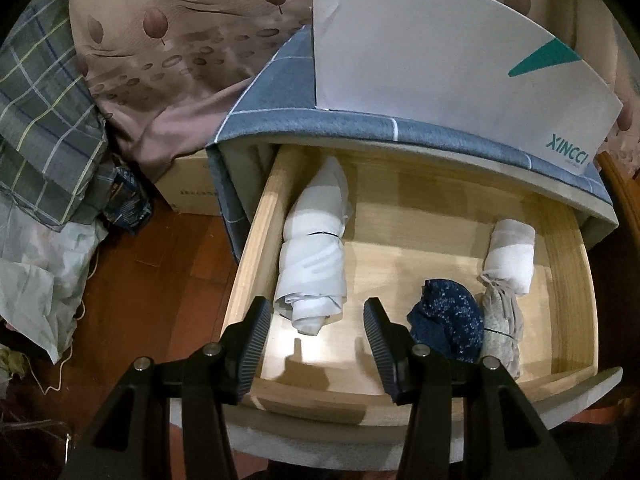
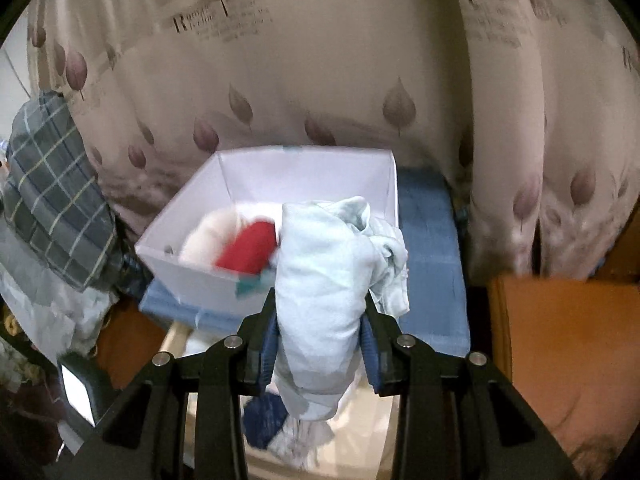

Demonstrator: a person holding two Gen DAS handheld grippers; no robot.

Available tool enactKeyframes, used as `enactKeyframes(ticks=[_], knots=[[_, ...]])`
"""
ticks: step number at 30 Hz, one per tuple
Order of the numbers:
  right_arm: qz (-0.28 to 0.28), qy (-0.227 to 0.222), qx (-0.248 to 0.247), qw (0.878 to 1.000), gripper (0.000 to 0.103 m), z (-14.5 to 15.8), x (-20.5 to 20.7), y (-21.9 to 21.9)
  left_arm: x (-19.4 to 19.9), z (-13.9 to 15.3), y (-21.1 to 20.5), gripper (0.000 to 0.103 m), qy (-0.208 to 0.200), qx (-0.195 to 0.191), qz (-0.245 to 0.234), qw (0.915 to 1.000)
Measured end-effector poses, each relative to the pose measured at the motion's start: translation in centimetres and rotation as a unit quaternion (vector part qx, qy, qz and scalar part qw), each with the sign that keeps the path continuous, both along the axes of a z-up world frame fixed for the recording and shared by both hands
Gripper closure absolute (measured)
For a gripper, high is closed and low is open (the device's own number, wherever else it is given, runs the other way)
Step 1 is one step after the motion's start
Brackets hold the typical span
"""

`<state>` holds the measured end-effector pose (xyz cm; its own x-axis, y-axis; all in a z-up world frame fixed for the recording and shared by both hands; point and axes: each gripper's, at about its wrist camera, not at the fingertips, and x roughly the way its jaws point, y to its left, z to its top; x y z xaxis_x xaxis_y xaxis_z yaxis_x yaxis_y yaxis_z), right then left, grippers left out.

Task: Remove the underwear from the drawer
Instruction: 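Carry pale blue underwear to the box with right tool while left tool returns, then lower the pale blue underwear into the white box and open the right tool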

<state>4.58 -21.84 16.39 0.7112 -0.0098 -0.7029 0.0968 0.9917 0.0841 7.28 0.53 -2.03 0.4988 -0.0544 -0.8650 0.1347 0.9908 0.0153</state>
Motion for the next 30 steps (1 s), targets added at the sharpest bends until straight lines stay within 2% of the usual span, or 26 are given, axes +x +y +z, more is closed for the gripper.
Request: enactKeyframes(ticks=[3,8,13,19,30], knots=[[0.000,-0.007,-0.006,1.000,0.070,1.4,2.2,0.2,0.0,0.0,0.0,0.053,0.000,-0.001,0.000,1.0000],[0.002,0.007,-0.010,1.000,0.070,1.6,5.8,0.8,0.0,0.1,0.2,0.053,-0.001,-0.007,0.001,1.0000],[-0.003,0.042,-0.014,0.999,0.070,-0.3,9.3,0.9,0.0,0.2,0.2,0.053,-0.003,-0.010,0.002,0.9999],[0.003,0.093,-0.014,0.996,0.070,-3.3,11.8,1.3,0.1,0.2,0.5,0.053,-0.002,-0.023,0.006,0.9997],[0.005,0.134,-0.012,0.991,0.065,-6.0,13.4,1.3,0.4,0.0,0.6,0.053,0.008,-0.032,0.004,0.9994]])
